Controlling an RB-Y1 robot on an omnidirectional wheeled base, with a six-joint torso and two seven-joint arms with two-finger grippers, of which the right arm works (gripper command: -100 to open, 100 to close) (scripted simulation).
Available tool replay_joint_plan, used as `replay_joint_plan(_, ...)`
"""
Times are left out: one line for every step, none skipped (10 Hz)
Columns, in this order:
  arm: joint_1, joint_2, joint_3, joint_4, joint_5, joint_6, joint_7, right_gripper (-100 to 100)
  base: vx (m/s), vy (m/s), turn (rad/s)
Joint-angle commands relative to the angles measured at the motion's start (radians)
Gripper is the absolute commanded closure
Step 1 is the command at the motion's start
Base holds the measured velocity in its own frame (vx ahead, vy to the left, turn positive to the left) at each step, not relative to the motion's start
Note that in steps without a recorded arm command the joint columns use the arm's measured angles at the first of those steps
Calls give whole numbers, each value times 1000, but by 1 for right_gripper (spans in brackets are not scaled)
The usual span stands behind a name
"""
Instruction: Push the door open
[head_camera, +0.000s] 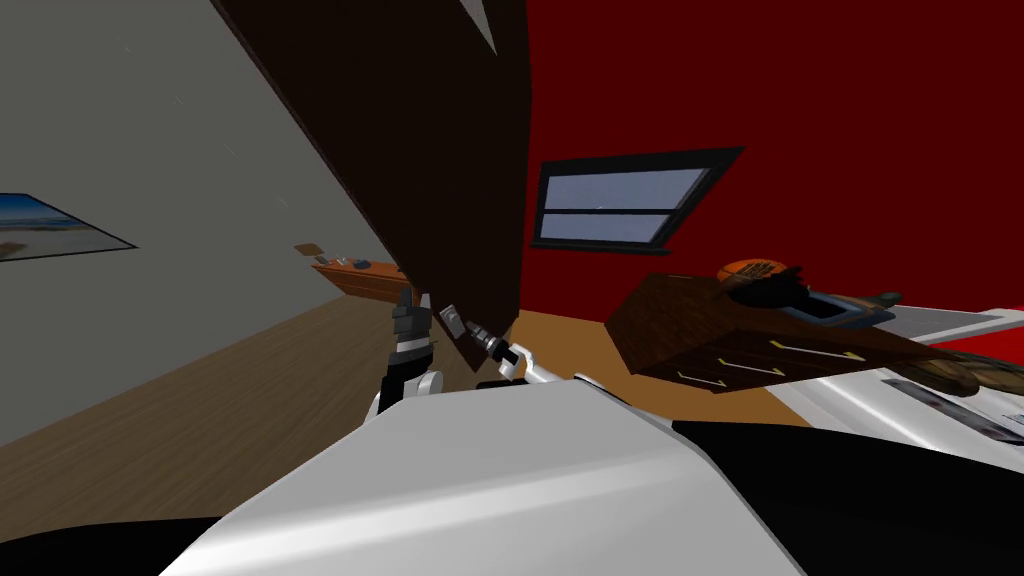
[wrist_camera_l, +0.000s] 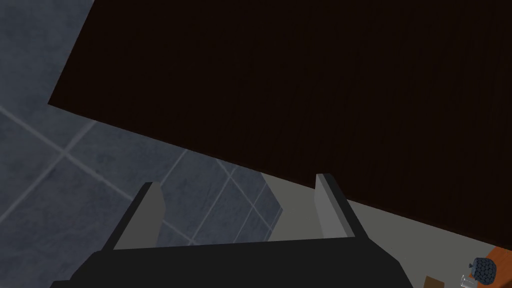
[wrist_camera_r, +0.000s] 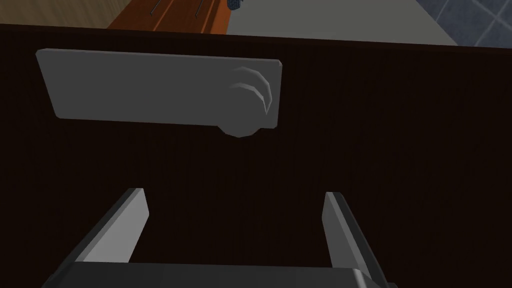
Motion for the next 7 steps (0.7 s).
replay_joint_plan(-2,-7,-5,1,0,4,2,-100,84,129,20)
replay_joint_plan(-6,-6,-9,5,1,7,3,-100,92,179,29)
replay_joint_plan(-9,-1,-14,8,1,9,5,-100,166,178,26)
replay_joint_plan(-11,3,-16,10,1,11,5,-100,140,156,22)
replay_joint_plan(-14,14,-21,13,1,13,7,-100,119,162,25)
replay_joint_plan(-17,32,-25,16,1,16,8,-100,114,141,26)
replay_joint_plan(-15,23,-23,14,1,15,7,-100,46,56,0)
